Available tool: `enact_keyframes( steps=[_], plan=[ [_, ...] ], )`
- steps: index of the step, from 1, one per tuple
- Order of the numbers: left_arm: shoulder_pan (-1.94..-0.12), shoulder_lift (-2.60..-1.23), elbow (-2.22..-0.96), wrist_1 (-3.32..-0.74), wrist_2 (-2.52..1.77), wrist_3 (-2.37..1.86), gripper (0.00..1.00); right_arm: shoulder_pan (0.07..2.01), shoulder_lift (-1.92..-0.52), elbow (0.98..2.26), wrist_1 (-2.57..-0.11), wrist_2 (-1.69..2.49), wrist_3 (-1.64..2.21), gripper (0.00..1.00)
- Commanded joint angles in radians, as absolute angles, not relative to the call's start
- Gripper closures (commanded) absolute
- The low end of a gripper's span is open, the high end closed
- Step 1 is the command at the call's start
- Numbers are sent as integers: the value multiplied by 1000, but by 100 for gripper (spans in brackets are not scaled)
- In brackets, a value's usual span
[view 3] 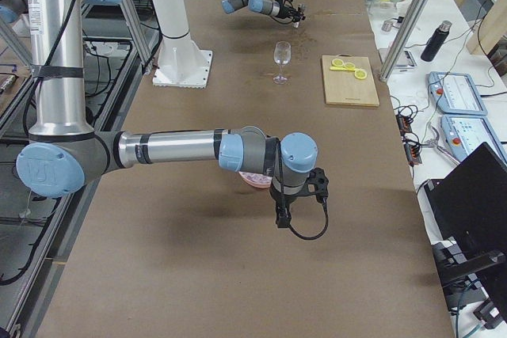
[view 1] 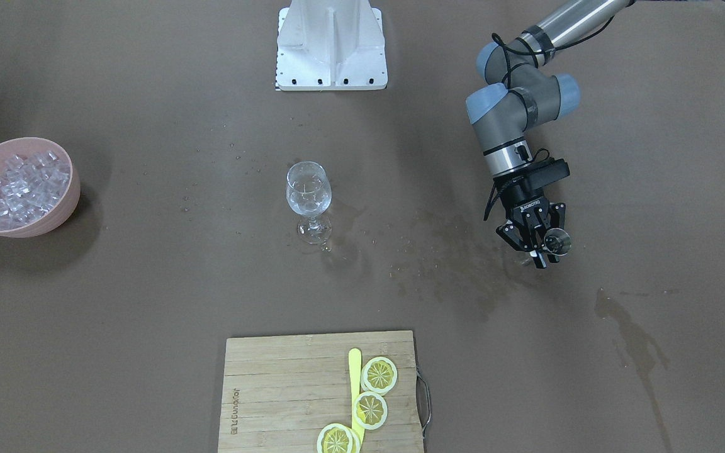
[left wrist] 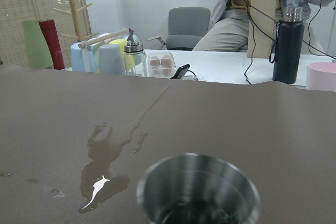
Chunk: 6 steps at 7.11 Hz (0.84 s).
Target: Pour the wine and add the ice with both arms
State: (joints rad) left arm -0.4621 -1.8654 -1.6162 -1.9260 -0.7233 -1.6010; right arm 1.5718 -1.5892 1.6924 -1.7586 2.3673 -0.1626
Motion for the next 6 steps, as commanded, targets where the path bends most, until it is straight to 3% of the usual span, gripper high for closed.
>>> enact_keyframes(
  steps=[1,4,6],
  plan=[
    [-475,-1858,-1731,-1916,-723,-1560,100,1565,-1588,1687,-1758,2368,-157,0],
    [-477,-1871,-1949,-1922,-760,-1291,100,1560,-1585,1687,-1759,2393,-153,0],
    [-469,-1939,-1973,-1913,-903,-1208,100,1557,-1582,1689,-1759,2398,-152,0]
  ],
)
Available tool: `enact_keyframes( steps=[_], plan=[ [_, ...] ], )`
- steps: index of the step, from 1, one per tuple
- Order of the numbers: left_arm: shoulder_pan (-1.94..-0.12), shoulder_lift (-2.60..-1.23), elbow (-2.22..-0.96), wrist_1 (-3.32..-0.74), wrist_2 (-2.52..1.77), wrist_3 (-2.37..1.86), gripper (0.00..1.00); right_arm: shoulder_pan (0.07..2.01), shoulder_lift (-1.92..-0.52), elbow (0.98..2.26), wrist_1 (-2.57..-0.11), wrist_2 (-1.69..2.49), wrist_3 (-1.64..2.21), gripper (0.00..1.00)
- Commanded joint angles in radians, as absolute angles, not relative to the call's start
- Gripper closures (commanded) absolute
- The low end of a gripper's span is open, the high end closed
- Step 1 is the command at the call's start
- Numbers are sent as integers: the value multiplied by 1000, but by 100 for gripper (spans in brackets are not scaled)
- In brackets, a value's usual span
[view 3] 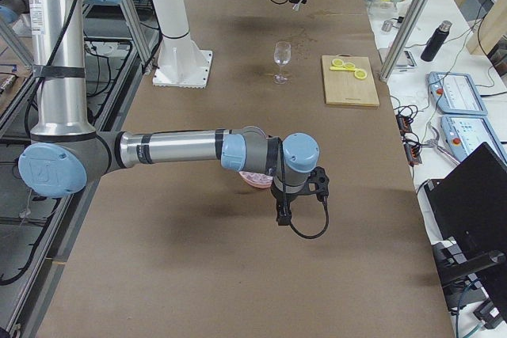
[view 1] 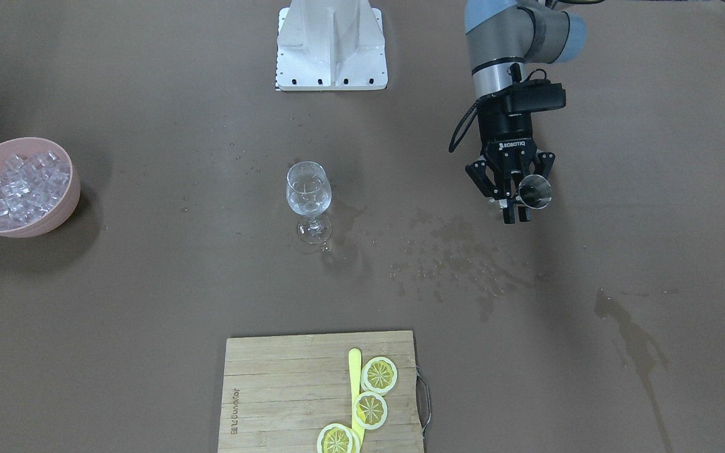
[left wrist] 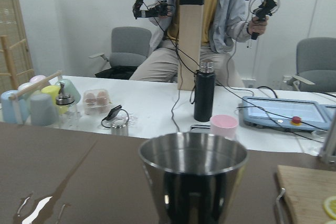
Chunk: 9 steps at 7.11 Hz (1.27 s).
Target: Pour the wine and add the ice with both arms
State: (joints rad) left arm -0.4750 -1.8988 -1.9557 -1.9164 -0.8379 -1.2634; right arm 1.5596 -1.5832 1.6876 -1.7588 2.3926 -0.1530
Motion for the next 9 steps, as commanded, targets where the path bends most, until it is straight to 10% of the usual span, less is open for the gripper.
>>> enact_keyframes(
  steps=[1,9],
  plan=[
    [-466,-1989,-1991,-1913,-941,-1110,100,1557,-1582,1690,-1758,2401,-141,0],
    [-328,-2138,-2002,-1881,-1040,-974,100,1555,-1585,1700,-1759,2431,-126,0]
  ],
)
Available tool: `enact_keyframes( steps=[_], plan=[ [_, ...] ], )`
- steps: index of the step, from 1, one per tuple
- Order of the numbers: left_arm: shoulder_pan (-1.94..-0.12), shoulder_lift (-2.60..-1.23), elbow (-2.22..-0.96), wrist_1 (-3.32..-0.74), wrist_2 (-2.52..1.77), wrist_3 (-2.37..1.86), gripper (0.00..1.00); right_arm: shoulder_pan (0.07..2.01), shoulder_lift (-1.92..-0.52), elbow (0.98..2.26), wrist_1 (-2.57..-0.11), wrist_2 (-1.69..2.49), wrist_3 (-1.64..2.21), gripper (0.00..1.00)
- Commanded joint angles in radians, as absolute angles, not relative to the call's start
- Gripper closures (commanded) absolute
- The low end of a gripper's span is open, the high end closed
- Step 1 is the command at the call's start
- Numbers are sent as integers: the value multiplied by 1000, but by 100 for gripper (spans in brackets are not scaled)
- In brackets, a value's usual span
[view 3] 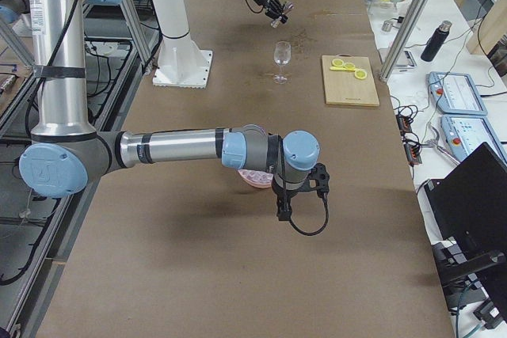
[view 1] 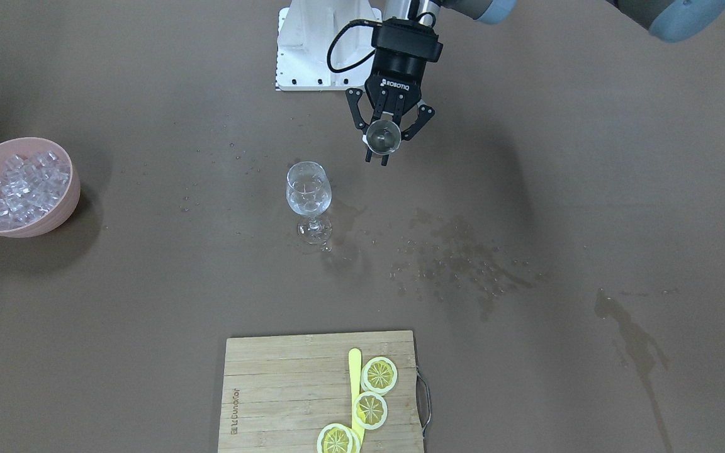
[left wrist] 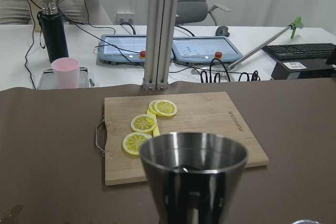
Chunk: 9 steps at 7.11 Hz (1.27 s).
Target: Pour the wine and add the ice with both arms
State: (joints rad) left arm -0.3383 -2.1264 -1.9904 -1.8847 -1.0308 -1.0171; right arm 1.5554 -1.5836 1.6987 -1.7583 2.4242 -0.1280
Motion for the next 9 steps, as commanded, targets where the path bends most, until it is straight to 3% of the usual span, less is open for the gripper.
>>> enact_keyframes(
  steps=[1,9],
  plan=[
    [-330,-2164,-2009,-1881,-1116,-921,100,1555,-1585,1698,-1758,2431,-126,0],
    [-396,-2279,-1991,-1605,-1357,-842,100,1555,-1575,1678,-1758,2430,-121,0]
  ],
)
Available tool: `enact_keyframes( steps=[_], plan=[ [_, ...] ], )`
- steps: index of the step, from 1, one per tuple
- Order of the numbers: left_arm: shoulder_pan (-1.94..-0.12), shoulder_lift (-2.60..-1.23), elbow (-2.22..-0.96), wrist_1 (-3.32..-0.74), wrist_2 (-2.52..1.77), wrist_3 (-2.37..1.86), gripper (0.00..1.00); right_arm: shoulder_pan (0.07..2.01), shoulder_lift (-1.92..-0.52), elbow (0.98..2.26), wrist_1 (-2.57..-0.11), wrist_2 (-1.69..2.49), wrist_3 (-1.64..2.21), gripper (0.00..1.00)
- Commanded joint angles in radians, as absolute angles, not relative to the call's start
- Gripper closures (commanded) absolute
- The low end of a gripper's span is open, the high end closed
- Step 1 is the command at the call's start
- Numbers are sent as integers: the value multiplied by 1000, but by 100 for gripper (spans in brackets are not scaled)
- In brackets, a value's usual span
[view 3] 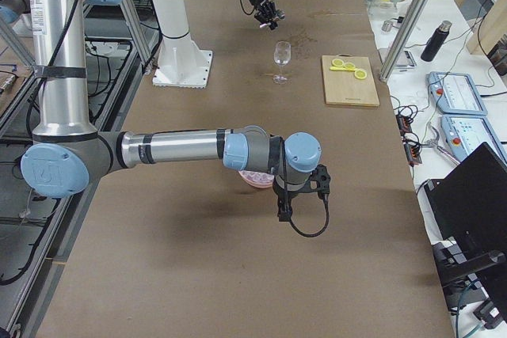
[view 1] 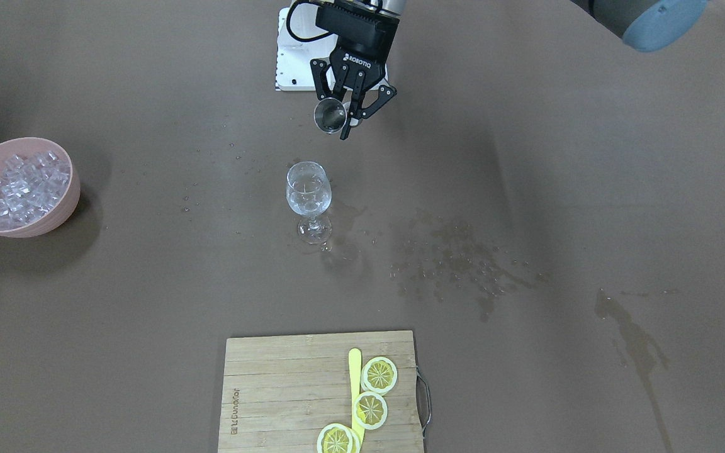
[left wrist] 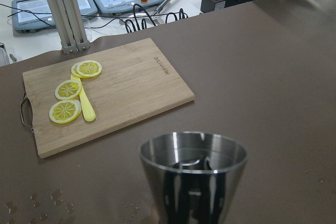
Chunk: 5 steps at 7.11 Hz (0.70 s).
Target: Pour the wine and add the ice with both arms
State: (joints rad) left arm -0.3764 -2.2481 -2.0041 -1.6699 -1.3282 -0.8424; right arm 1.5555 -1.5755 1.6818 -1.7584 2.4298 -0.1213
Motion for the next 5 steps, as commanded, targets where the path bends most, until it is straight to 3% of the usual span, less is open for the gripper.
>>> enact_keyframes(
  steps=[1,5],
  plan=[
    [-397,-2301,-1971,-1576,-1391,-842,100,1555,-1575,1678,-1758,2430,-121,0],
    [-417,-2359,-1928,-1453,-1485,-841,100,1549,-1575,1677,-1758,2430,-121,0]
  ],
)
